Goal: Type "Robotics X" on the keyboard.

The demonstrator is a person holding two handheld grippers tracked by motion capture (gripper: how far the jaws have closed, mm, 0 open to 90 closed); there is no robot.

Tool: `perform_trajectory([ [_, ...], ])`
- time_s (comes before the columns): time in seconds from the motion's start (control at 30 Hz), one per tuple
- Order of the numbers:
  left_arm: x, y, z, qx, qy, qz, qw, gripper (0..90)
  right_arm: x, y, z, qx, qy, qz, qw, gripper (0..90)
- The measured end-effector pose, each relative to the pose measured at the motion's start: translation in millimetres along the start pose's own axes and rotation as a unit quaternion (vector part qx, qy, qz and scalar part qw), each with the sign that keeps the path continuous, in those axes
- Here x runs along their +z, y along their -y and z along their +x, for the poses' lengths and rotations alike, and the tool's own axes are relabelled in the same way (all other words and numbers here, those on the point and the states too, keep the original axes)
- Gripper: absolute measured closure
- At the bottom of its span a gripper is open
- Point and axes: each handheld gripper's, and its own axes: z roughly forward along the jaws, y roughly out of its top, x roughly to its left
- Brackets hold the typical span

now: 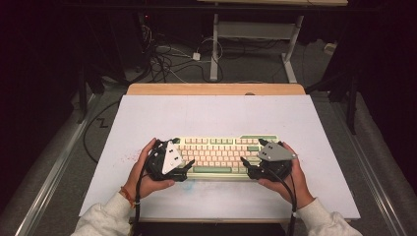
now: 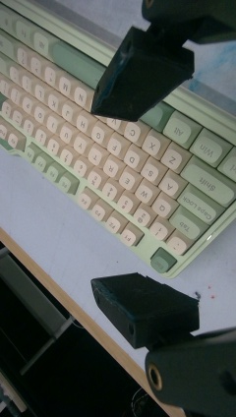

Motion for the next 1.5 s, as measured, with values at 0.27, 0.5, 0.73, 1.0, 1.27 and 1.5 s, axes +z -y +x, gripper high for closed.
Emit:
perform_trajectory([
  [0.27, -6.6, 5.1, -2.1, 0.007, 0.000, -0.002, 1.0000, 17.1, -5.6, 1.7, 1.1, -0.010, 0.004, 0.001, 0.9999, 20.7],
  [0.5, -12.5, 9.5, -3.9, 0.011, -0.001, 0.000, 0.9999, 17.1, -10.1, 3.7, 1.4, -0.013, 0.005, 0.002, 0.9999, 20.7],
  [0.73, -16.5, 15.5, -3.8, 0.013, 0.002, 0.000, 0.9999, 17.1, -13.1, 5.4, 1.2, -0.019, 0.010, 0.003, 0.9998, 20.7],
  [1.0, -20.4, 23.3, -3.3, 0.016, 0.002, 0.005, 0.9999, 16.9, -16.8, 9.8, -0.6, -0.022, 0.012, 0.010, 0.9996, 20.8],
  [1.27, -23.7, 31.5, -4.1, 0.020, -0.001, 0.013, 0.9997, 16.9, -20.4, 13.4, -2.2, -0.021, 0.017, 0.011, 0.9996, 20.8],
  [1.5, -27.4, 36.8, -3.6, 0.019, 0.001, 0.014, 0.9997, 16.9, -25.4, 18.0, -5.0, -0.016, 0.017, 0.013, 0.9996, 20.8],
])
